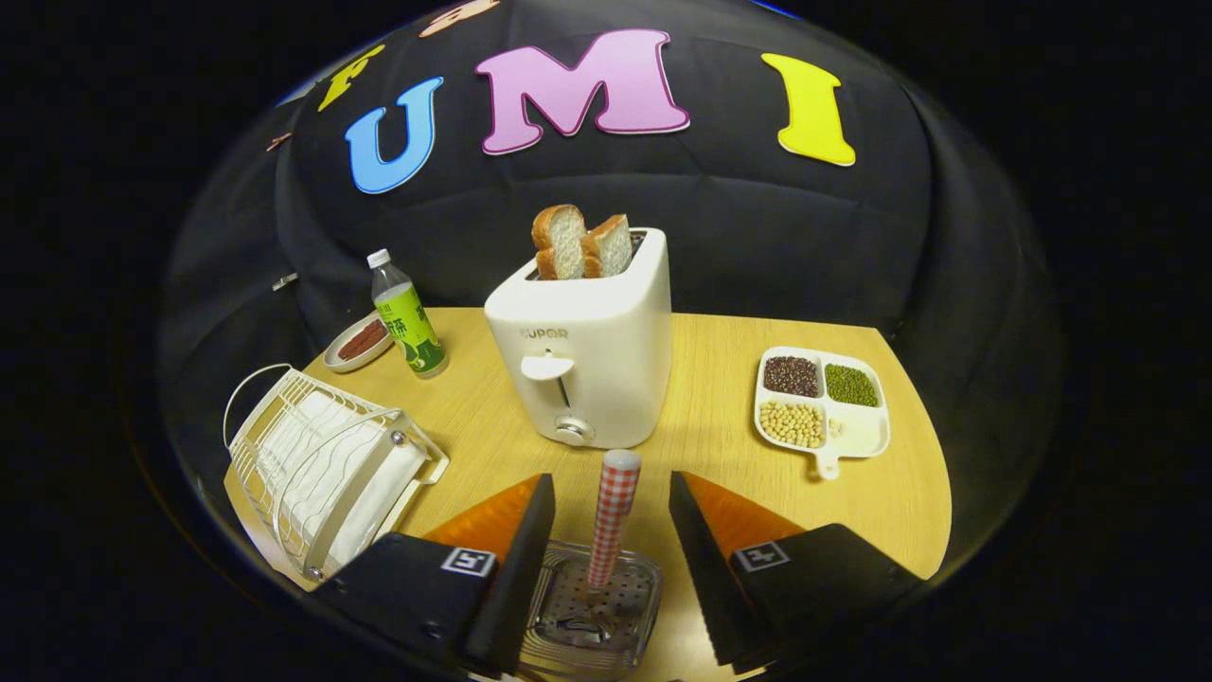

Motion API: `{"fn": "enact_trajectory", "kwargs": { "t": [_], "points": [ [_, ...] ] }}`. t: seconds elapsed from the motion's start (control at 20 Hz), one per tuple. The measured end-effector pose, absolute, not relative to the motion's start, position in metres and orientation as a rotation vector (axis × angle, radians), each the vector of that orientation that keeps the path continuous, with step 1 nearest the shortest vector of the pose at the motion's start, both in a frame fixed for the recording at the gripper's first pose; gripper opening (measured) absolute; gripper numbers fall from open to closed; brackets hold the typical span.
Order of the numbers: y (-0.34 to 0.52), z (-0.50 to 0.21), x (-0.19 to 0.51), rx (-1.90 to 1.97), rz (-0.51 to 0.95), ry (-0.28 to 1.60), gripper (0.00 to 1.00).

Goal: Take the plate from the dish rack, then take the spoon from the basket and place it into the plate.

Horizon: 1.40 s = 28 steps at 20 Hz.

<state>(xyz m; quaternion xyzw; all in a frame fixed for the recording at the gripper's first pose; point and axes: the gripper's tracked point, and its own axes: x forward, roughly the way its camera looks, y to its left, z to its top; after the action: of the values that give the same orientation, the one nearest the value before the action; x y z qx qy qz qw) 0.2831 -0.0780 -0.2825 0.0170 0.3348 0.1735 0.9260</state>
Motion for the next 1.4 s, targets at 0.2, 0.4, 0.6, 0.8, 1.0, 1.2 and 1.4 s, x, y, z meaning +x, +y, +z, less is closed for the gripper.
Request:
{"fn": "enact_trajectory", "kwargs": {
  "t": [0.2, 0.4, 0.6, 0.8, 1.0, 1.2, 1.4],
  "points": [
    [-0.071, -0.277, 0.290, 0.072, 0.351, 0.670, 0.44],
    [-0.068, -0.272, 0.289, 0.086, 0.373, 0.674, 0.19],
    [-0.073, -0.249, 0.287, -0.010, 0.403, 0.595, 0.14],
    [-0.068, -0.198, 0.285, -0.033, 0.436, 0.515, 0.14],
    [-0.065, -0.135, 0.288, -0.049, 0.470, 0.431, 0.14],
    [-0.055, -0.085, 0.267, 0.033, 0.517, 0.417, 0.14],
    [-0.045, -0.081, 0.217, 0.011, 0.596, 0.440, 0.14]
  ]
}}
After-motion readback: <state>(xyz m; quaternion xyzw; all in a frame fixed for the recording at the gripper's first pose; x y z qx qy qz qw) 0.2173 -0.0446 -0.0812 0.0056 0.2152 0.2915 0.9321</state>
